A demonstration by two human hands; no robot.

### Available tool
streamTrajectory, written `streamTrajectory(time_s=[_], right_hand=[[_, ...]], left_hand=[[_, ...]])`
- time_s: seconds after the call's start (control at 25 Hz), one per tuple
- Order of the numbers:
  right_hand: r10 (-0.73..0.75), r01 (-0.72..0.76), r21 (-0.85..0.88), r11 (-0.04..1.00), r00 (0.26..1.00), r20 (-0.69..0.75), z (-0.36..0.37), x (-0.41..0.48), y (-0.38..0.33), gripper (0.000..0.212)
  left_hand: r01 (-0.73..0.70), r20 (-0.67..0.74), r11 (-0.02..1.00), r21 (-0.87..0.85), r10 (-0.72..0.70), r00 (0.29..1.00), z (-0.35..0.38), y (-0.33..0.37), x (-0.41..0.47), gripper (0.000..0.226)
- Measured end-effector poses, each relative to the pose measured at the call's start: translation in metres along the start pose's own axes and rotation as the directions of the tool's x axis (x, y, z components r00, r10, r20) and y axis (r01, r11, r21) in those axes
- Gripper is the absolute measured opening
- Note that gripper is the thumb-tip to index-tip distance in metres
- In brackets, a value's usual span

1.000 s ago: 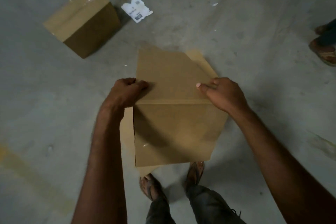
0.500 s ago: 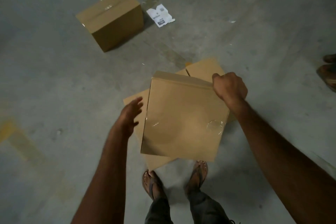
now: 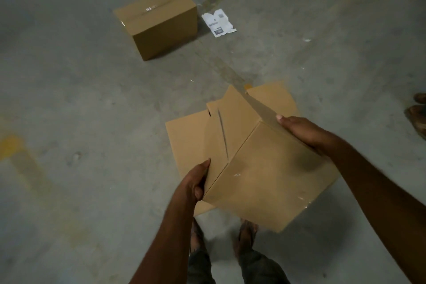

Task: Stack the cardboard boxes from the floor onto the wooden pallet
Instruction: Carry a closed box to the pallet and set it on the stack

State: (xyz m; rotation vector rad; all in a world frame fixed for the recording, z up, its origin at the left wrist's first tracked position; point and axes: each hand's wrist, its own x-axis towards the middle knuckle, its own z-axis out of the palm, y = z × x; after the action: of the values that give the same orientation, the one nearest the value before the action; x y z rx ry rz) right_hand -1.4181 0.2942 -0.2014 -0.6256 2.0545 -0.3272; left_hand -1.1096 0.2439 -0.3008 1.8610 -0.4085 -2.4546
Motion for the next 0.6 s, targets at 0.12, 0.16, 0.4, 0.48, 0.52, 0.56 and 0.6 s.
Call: streamTrajectory(time_s=[0.12, 0.16, 0.4, 0.48, 0.52, 0.56, 0.6], right_hand=[[0.032, -0.048, 0.109, 0.993, 0.989, 0.148, 0.007, 0.006, -0.007, 0.105], [0.038, -0.063, 0.15, 0.987, 0.986, 0.162, 0.004, 0.009, -0.008, 0.109], [-0.038, -0.065, 0.294, 0.953, 0.943, 0.331, -0.023, 0.002, -0.013, 0.071], [-0.013, -0.093, 0.272, 0.958, 0.931, 0.365, -0.037, -0.002, -0.009, 0.083], [-0.003, -0.104, 0.264, 0.959, 0.927, 0.375, -0.042, 0.003, -0.002, 0.092], [-0.005, -0.106, 0.27, 0.957, 0.925, 0.381, -0.046, 0.008, 0.006, 0.093], [-0.022, -0.101, 0.297, 0.95, 0.923, 0.385, -0.049, 0.006, 0.008, 0.084]], left_hand=[[-0.022, 0.008, 0.999, 0.025, 0.022, 1.0, -0.002, 0.003, 0.009, 0.048], [-0.014, 0.036, 1.0, 0.014, 0.014, 0.999, -0.001, 0.003, 0.011, 0.05], [-0.102, 0.0, 0.989, 0.112, 0.103, 0.995, 0.036, 0.007, -0.009, 0.053], [-0.187, -0.054, 0.968, 0.17, 0.199, 0.979, 0.048, 0.013, -0.024, 0.068], [-0.237, -0.085, 0.955, 0.179, 0.255, 0.963, 0.052, 0.016, -0.035, 0.067], [-0.287, -0.122, 0.941, 0.179, 0.311, 0.943, 0.056, 0.017, -0.046, 0.061], [-0.329, -0.146, 0.928, 0.177, 0.355, 0.924, 0.057, 0.018, -0.057, 0.057]])
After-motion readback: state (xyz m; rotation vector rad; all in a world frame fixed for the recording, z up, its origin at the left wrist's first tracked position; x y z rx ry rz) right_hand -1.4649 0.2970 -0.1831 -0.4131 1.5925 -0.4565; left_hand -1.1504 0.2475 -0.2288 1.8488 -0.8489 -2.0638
